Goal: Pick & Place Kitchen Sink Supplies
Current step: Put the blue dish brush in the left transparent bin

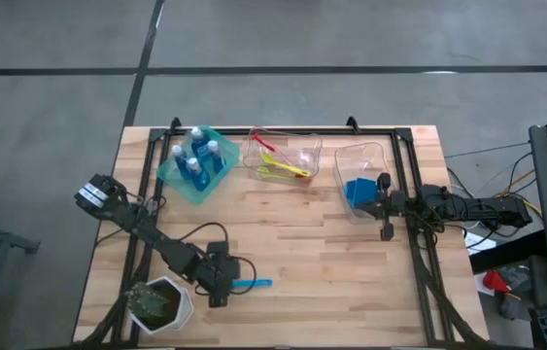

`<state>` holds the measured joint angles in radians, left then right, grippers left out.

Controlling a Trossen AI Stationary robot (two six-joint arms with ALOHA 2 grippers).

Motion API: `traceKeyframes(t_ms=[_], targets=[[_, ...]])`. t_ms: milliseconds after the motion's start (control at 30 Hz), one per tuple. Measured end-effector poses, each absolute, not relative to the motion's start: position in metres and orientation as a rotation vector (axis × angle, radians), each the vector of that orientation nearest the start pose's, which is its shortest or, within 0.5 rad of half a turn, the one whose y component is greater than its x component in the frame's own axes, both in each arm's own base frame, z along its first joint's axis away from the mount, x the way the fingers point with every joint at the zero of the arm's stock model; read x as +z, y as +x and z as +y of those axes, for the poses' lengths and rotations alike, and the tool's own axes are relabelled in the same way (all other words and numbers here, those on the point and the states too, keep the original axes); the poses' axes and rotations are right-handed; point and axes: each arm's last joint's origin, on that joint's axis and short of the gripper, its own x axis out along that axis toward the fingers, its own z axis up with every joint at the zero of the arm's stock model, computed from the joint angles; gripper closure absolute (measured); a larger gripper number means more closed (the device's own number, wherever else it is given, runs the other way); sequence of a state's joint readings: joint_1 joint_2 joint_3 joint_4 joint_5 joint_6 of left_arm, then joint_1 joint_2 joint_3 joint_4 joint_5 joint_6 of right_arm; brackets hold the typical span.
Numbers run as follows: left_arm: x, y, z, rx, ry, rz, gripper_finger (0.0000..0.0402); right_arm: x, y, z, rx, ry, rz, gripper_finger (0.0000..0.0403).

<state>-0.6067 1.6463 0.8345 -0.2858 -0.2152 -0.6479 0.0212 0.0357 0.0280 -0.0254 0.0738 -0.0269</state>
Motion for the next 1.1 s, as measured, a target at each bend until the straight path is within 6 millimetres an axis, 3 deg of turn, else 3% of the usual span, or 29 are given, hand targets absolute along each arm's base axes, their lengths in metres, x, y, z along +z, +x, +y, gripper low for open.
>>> traceKeyframes(t_ms=[233, 400, 733, 1000, 1100], targets=[[0.1435, 0.246, -0.1613, 0.04, -0.114, 1.033, 0.0135, 0.1678, 0.0982, 0.0, -0.052, -0.028, 0.034, 0.0394], [0.1436, 0.2464, -0.1607, 0.055, -0.107, 1.022, 0.016, 0.1679, 0.0982, 0.0, -0.052, -0.028, 0.034, 0.0394], [0.1436, 0.2465, -0.1606, 0.062, -0.12, 1.022, 0.0255, 0.1679, 0.0982, 0.0, -0.052, -0.028, 0.034, 0.0394], [0.1402, 0.2446, -0.1582, 0.072, -0.115, 1.026, 0.036, 0.1679, 0.0982, 0.0, -0.052, -0.028, 0.034, 0.0394], [0.1404, 0.2447, -0.1582, 0.068, -0.111, 1.025, 0.0365, 0.1679, 0.0982, 0.0, -0.052, -0.028, 0.034, 0.0394]])
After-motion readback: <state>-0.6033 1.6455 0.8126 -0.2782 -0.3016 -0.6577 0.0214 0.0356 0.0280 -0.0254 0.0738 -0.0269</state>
